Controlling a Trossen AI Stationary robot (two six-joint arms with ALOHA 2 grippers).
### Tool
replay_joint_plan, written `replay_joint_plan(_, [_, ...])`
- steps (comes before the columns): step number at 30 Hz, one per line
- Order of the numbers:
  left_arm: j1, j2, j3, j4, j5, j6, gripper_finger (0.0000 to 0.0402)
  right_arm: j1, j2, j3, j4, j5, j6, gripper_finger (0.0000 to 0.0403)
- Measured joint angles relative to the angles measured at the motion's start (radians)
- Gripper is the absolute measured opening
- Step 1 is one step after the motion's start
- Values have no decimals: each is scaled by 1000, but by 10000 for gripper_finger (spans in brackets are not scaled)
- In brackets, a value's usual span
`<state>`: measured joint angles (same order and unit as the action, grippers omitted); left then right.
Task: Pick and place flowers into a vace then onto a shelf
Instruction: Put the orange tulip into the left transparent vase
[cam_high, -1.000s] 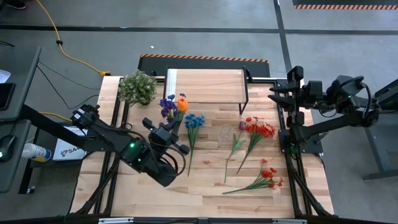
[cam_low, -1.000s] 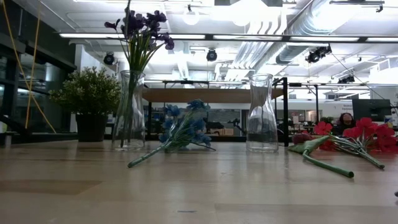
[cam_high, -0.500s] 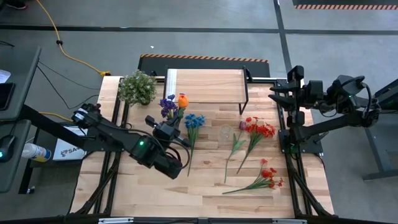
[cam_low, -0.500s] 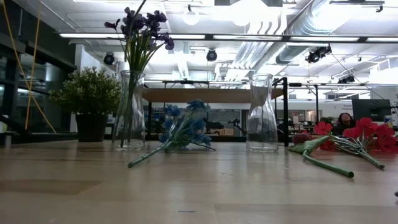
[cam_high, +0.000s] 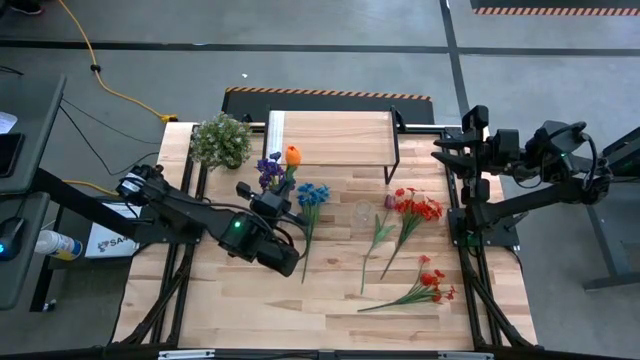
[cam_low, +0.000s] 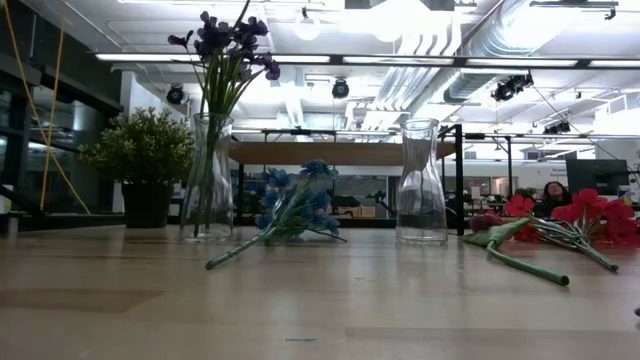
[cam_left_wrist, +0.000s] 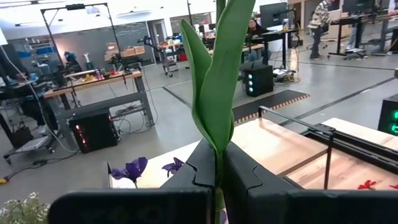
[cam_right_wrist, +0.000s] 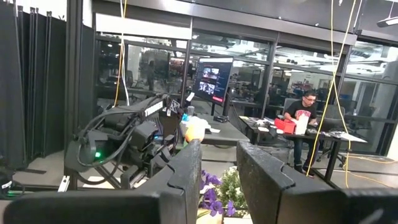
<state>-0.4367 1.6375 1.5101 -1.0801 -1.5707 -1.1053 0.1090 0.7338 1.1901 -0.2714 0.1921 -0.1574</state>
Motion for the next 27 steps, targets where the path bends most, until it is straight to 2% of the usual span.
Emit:
replay_joint_plan(13, [-1, 0, 32, 6, 0, 2, 40, 0, 0, 0, 2, 42, -8, 94])
replay_joint_plan(18, [12, 0, 53, 5, -3, 56, 41, 0, 0, 0, 1, 42, -8, 94])
replay_joint_plan(27, [61, 0, 19, 6, 1, 44, 40, 0, 0, 0, 0, 41, -8, 94])
